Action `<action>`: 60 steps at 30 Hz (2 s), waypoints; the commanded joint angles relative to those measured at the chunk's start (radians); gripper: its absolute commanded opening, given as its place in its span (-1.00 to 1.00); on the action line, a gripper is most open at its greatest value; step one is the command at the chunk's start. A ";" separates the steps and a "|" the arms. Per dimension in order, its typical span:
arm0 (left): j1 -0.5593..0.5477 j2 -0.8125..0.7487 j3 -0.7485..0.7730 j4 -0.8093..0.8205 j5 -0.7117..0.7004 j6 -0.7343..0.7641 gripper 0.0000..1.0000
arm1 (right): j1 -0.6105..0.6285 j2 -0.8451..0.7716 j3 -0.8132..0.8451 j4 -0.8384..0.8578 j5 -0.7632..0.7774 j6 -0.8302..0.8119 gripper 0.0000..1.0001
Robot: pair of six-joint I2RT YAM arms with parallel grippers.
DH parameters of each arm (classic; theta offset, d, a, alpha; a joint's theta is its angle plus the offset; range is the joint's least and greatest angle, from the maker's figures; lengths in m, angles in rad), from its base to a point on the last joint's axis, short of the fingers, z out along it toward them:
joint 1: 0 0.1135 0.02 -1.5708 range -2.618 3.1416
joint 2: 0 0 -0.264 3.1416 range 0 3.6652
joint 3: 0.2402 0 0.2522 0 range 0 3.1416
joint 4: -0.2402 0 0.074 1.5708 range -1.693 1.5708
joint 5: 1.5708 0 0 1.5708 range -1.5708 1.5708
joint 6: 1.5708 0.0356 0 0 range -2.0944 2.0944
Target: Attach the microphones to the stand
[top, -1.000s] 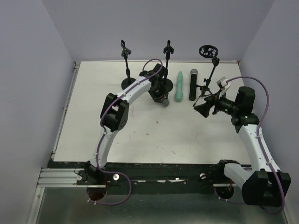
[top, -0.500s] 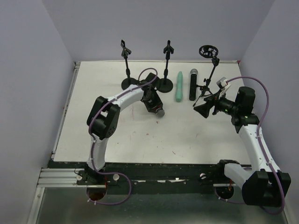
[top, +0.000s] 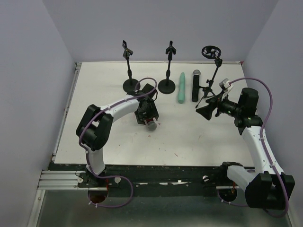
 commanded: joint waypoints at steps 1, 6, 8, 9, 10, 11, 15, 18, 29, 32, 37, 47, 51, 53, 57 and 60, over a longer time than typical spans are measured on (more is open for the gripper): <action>0.022 0.052 0.064 -0.026 -0.086 0.064 0.50 | -0.003 -0.008 0.027 -0.015 -0.032 -0.002 1.00; 0.054 0.113 0.108 -0.036 -0.074 0.098 0.48 | -0.002 -0.013 0.029 -0.016 -0.030 -0.005 1.00; 0.063 0.127 0.117 -0.039 -0.086 0.109 0.47 | -0.003 -0.014 0.029 -0.018 -0.032 -0.005 1.00; 0.066 0.133 0.121 -0.041 -0.091 0.114 0.45 | -0.003 -0.013 0.030 -0.018 -0.032 -0.005 1.00; 0.071 0.140 0.127 -0.044 -0.089 0.120 0.44 | -0.003 -0.013 0.029 -0.019 -0.032 -0.007 1.00; 0.076 0.147 0.131 -0.047 -0.088 0.121 0.41 | -0.003 -0.014 0.029 -0.019 -0.032 -0.007 1.00; 0.083 0.155 0.132 -0.049 -0.086 0.127 0.21 | -0.002 -0.014 0.030 -0.021 -0.033 -0.008 1.00; 0.089 0.141 0.114 -0.030 -0.066 0.130 -0.01 | -0.003 -0.016 0.032 -0.022 -0.030 -0.011 1.00; 0.068 -0.095 0.042 0.025 0.076 0.405 -0.91 | -0.003 -0.017 0.015 -0.039 -0.136 -0.063 1.00; 0.048 -0.211 -0.033 0.103 0.258 0.558 -0.95 | 0.000 -0.020 0.006 -0.109 -0.268 -0.198 1.00; 0.037 -0.284 -0.023 0.024 0.646 0.707 -1.00 | 0.006 0.012 0.041 -0.628 -0.431 -1.036 0.99; -0.030 -0.252 0.015 -0.139 1.058 0.775 -1.00 | 0.124 0.214 0.319 -1.213 -0.380 -1.847 0.99; -0.087 -0.201 0.071 -0.190 1.054 0.798 -1.00 | 0.237 0.234 0.365 -1.161 -0.319 -1.777 1.00; -0.108 -0.172 0.100 -0.211 1.046 0.805 -1.00 | 0.303 0.222 0.363 -1.093 -0.270 -1.690 1.00; -0.136 -0.133 0.134 -0.233 1.043 0.805 -1.00 | 0.397 0.207 0.342 -0.995 -0.170 -1.572 1.00; -0.158 -0.109 0.163 -0.250 1.050 0.807 -1.00 | 0.449 0.208 0.313 -0.934 -0.089 -1.513 0.96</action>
